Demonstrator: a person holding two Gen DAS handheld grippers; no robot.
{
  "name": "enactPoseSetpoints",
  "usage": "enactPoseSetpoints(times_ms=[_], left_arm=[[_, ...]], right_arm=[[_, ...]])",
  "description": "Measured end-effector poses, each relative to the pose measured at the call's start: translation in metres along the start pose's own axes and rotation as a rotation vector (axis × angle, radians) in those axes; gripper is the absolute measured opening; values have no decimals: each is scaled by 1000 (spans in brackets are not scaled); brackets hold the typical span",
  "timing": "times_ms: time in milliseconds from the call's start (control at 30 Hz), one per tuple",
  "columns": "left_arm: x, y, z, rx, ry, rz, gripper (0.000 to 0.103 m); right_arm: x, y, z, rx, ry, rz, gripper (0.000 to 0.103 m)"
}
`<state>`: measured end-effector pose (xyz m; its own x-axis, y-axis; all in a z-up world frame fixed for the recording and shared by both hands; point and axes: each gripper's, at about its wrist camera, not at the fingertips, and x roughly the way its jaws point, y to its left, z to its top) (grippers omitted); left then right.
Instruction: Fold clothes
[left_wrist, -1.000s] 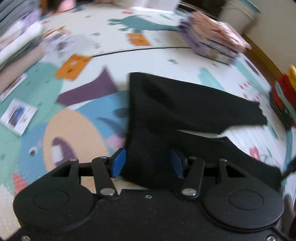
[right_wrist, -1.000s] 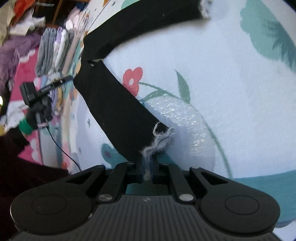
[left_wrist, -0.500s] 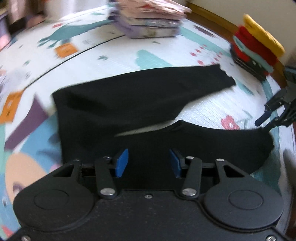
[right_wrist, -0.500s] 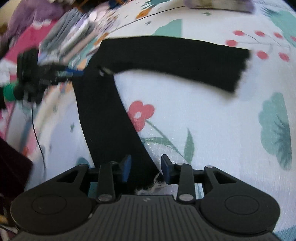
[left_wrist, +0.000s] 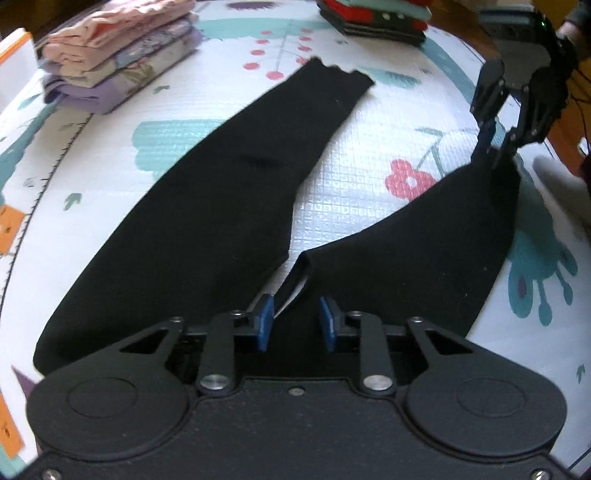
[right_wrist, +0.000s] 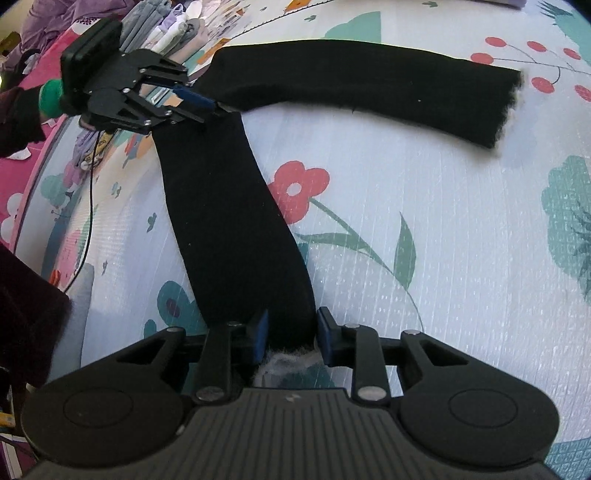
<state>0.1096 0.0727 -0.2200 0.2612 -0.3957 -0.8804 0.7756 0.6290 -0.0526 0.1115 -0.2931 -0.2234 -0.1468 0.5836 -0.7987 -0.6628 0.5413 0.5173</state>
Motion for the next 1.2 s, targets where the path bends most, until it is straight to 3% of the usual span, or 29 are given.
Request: enactPoseSetpoints(times_ms=[133, 200, 367, 467, 733, 867, 967, 1067, 1200], left_arm=[[10, 2, 10, 100, 40, -41, 23], [13, 2, 12, 138, 51, -52, 5], [1, -6, 16, 236, 20, -59, 0], [-2, -3, 24, 211, -25, -28, 0], [26, -7, 21, 167, -27, 89, 1], [12, -11, 14, 115, -65, 150, 10], [-8, -17, 2, 50, -102, 186, 10], [-24, -27, -11, -5, -120, 181, 10], [-28, -41, -22, -61, -116, 115, 10]], right_arm=[[-1, 0, -1, 3, -1, 4, 31], [-1, -1, -2, 6, -2, 6, 31], [0, -1, -3, 9, 9, 14, 31], [1, -1, -4, 13, 20, 29, 31], [3, -5, -4, 45, 41, 55, 28], [-3, -5, 0, 7, 39, 26, 30], [-15, -4, 8, -38, 1, -21, 30], [-20, 4, 14, -80, -21, -31, 30], [-12, 19, 9, -147, -26, -85, 36]])
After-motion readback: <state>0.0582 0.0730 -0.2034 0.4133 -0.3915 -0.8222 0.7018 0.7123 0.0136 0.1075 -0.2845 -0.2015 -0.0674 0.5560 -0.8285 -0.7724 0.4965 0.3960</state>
